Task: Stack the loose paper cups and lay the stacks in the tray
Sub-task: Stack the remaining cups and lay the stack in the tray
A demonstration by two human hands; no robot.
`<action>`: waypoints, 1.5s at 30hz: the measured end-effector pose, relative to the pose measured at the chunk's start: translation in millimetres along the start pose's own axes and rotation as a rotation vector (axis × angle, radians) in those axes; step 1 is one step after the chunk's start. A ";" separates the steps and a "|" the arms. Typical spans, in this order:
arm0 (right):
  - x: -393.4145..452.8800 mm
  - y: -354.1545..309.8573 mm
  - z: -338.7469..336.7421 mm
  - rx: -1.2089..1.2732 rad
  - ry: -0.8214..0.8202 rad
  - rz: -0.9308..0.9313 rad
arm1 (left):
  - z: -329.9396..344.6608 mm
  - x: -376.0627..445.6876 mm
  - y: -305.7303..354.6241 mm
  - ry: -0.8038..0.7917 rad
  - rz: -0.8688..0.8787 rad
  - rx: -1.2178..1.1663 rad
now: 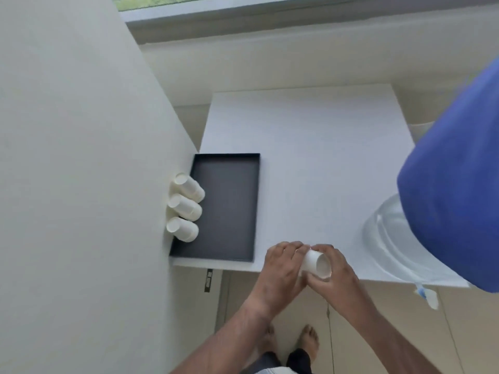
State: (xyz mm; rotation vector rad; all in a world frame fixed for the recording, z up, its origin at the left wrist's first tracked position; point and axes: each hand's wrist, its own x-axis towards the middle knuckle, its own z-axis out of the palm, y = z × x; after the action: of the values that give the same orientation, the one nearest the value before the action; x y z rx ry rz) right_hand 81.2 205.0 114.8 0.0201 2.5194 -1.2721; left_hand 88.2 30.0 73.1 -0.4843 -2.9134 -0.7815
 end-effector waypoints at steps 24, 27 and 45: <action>12.9 19.9 52.1 0.087 -0.233 0.184 | -160.8 -33.6 -241.6 0.136 -0.775 0.327; 4.2 32.7 48.5 0.093 -0.216 0.217 | -160.3 -34.2 -241.8 -0.005 -0.820 0.427; -9.6 48.8 51.3 0.066 -0.169 0.281 | -140.6 -56.5 -249.9 -0.187 -0.802 0.417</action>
State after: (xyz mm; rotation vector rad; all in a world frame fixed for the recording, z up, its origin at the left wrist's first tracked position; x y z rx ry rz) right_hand 111.9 195.3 50.9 0.2604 2.2378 -1.1888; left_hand 60.9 -260.9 67.3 0.7211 -3.2895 -0.1338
